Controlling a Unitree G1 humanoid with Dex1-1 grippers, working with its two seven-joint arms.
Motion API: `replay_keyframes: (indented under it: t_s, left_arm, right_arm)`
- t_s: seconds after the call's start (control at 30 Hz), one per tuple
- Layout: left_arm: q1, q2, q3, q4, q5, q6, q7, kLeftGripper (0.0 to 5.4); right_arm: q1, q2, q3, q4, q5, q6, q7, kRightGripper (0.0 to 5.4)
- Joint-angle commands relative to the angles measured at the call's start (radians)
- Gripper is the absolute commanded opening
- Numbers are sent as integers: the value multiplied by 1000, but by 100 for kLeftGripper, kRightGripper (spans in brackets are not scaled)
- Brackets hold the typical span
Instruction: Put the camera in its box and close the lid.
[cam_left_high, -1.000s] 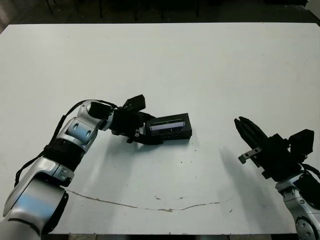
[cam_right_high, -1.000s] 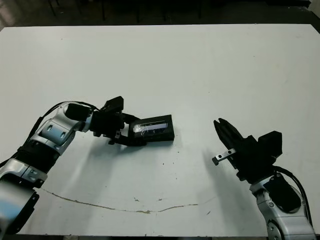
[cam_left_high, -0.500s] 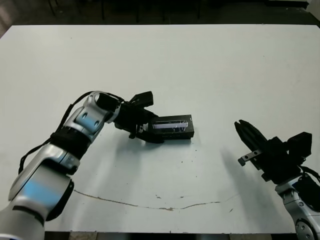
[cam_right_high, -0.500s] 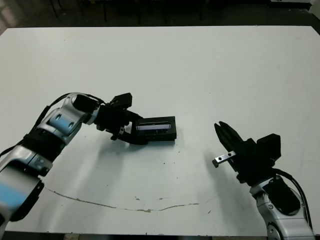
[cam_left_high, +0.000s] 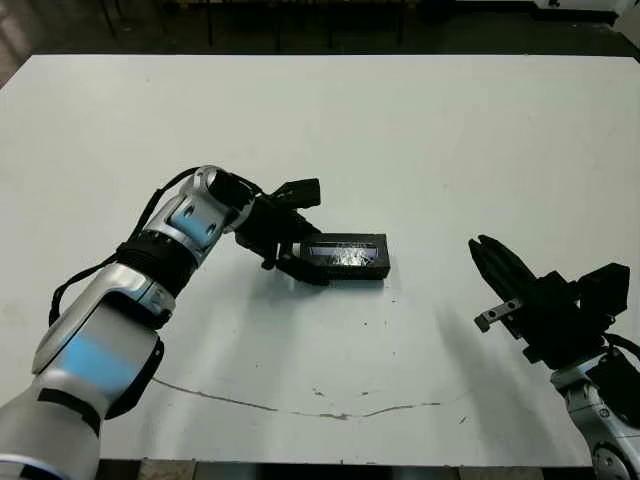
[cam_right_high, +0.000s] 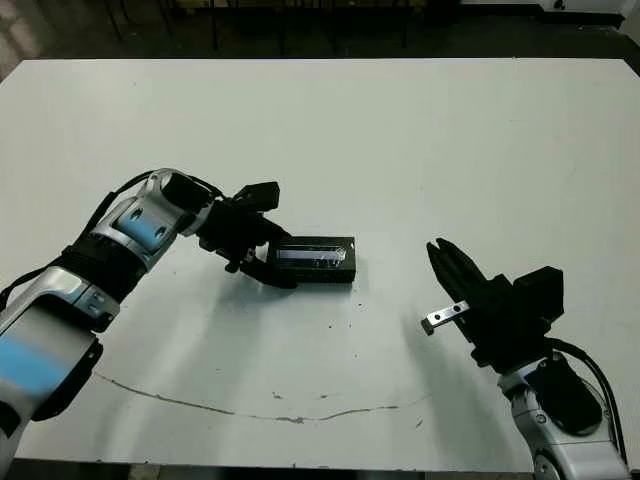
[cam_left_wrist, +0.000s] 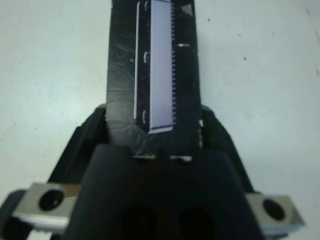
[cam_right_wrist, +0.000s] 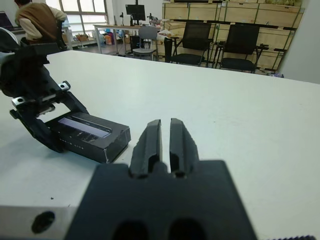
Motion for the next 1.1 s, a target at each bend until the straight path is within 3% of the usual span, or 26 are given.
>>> replay_keyframes:
  t_s: [0.03,0.27,0.43,0.77,1.0,1.1]
  left_arm:
    - [101,-26,-80,61,77,-2,-27,279]
    - [137,-10,-70,78,74,-17,-20,289]
    - [175,25,-47,117,80,-213,7,372]
    - [237,117,-9,139,73,-363,25,532]
    - [313,219,49,142,38,-456,59,537]
    - [344,271,85,149,14,-458,56,537]
  right_arm:
    - [16,-5,5,-21,-15,37,-16,0]
    - [6,-8,-1,37,-15,6,19,0]
    - [6,-3,-5,12,-2,21,18,0]
    - [13,-4,-5,-27,2,40,4,0]
    - [13,0,-11,14,4,1,32,0]
    - [14,0,-12,-3,12,18,26,0]
